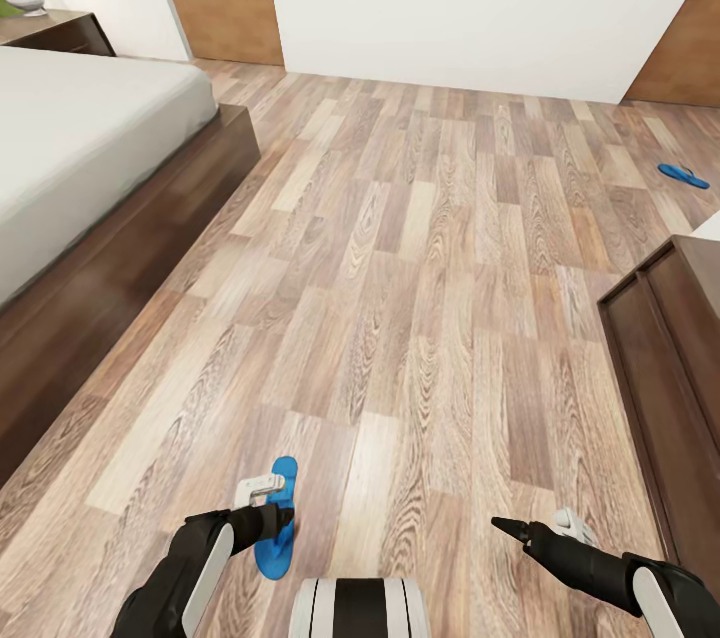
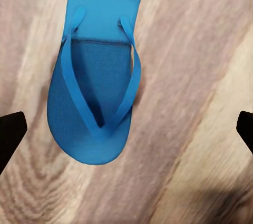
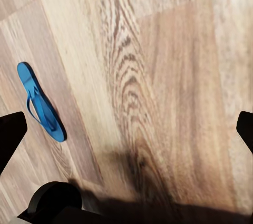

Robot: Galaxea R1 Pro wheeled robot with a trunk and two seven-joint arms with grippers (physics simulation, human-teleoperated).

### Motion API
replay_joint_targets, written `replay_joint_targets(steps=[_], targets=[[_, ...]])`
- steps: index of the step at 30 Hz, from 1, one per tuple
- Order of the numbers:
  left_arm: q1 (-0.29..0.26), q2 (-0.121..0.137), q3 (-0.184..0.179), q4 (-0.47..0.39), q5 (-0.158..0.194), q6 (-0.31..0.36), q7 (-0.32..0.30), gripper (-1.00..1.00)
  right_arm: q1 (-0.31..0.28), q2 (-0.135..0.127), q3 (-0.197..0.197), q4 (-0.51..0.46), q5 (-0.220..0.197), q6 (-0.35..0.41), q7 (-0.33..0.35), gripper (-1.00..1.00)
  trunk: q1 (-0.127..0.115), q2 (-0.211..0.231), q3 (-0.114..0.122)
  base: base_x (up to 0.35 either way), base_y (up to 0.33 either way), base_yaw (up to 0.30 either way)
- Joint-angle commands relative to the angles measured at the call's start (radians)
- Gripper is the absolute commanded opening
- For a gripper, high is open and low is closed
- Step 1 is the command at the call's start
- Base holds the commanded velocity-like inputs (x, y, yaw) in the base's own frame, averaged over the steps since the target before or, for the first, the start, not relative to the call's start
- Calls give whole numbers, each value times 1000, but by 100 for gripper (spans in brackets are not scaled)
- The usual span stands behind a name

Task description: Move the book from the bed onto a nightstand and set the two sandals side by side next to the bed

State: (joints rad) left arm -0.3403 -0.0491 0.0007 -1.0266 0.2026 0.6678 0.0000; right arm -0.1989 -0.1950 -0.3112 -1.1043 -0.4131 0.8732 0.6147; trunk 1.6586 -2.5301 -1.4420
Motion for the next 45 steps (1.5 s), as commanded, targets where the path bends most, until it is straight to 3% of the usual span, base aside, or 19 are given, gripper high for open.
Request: replay_joint_targets(steps=[1,20,45], targets=[[0,0,1,-1,3,5,0,100,-1,0,-2,0,0,6,3,100,0,0,-1,69,-65,0],[0,1,4,-1,3,4,1,100,-1,0,-2,0,0,6,3,100,0,0,-1,40,-36,0],[0,0,3,-1,3,4,2,100,-1,0,-2,0,0,6,3,100,11,-6,-97,0,0,0]])
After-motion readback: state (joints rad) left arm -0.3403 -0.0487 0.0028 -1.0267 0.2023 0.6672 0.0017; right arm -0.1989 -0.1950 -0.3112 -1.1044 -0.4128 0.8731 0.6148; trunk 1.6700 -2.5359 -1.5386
